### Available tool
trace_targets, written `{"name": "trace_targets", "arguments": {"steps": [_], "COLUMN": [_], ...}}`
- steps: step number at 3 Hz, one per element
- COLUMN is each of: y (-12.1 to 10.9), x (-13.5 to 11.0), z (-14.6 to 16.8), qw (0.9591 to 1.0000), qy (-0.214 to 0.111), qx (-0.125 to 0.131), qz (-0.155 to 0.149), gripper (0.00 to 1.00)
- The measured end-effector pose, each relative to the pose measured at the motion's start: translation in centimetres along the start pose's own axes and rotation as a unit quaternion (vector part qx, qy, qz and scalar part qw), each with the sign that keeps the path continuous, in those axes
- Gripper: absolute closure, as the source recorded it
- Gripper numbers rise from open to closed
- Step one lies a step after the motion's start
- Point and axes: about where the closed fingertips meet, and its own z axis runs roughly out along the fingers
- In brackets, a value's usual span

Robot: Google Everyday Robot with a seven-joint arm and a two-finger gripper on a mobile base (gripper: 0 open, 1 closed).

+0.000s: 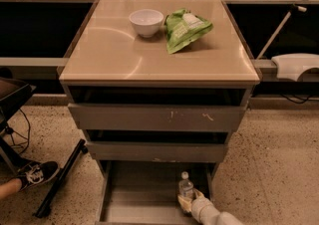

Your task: Place blue plastic bottle into bottom drawer

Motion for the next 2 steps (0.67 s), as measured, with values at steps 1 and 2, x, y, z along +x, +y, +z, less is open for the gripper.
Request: {"name": "trace_targets", "arguments": {"steps": [1,2], "y": [0.00,0.00], "x": [0.00,0.00], "z": [0.00,0.00], "qw": [1.0000,1.0000], "qy": [0.000,0.000], "qx": [0.000,0.000], "qz": [0.000,0.000], "gripper": [0.00,0.00]}}
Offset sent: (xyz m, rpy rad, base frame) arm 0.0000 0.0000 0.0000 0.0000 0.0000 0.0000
